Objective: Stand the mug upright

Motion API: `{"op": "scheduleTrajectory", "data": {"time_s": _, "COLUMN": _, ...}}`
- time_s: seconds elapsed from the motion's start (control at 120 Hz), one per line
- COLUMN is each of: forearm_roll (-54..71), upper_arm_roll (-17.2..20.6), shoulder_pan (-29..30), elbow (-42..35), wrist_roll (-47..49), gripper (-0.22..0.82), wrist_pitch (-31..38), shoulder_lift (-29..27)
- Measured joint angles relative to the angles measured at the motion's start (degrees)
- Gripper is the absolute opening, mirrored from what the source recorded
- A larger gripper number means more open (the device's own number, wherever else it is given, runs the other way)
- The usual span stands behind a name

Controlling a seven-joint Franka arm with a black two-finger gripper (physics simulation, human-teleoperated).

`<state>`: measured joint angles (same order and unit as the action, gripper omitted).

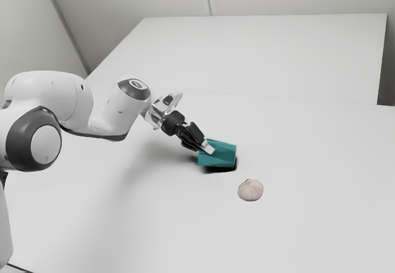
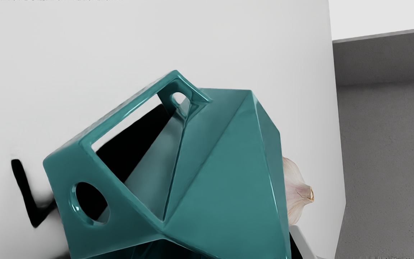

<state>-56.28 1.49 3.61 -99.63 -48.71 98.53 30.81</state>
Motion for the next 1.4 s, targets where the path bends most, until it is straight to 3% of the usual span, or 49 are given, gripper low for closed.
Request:
{"op": "scheduleTrajectory", "data": {"time_s": 0.342, "forearm_roll": 1.03, "upper_arm_roll": -0.07, "shoulder_pan": -0.65, "elbow": 0.33, "wrist_roll": -1.78, "gripper": -0.18, "wrist_pitch": 0.56, "shoulder_lift": -1.1}}
{"op": "scheduleTrajectory", "data": {"time_s": 0.542, "forearm_roll": 8.96, "upper_arm_roll": -0.05, "shoulder_pan": -0.89, "elbow": 0.37, "wrist_roll": 0.11, "gripper": -0.18, "wrist_pitch": 0.63, "shoulder_lift": -6.21}}
{"op": "scheduleTrajectory", "data": {"time_s": 0.95, "forearm_roll": 43.58, "upper_arm_roll": 1.47, "shoulder_pan": -5.29, "elbow": -0.28, "wrist_roll": 18.96, "gripper": -0.18, "wrist_pitch": -4.14, "shoulder_lift": -12.6}}
{"op": "scheduleTrajectory", "data": {"time_s": 1.15, "forearm_roll": 50.62, "upper_arm_roll": 1.81, "shoulder_pan": -7.95, "elbow": -4.48, "wrist_roll": 28.69, "gripper": -0.18, "wrist_pitch": -3.74, "shoulder_lift": -16.39}}
{"op": "scheduleTrajectory", "data": {"time_s": 1.4, "forearm_roll": 55.08, "upper_arm_roll": 3.26, "shoulder_pan": -8.89, "elbow": -9.74, "wrist_roll": 37.96, "gripper": -0.18, "wrist_pitch": 2.47, "shoulder_lift": -19.87}}
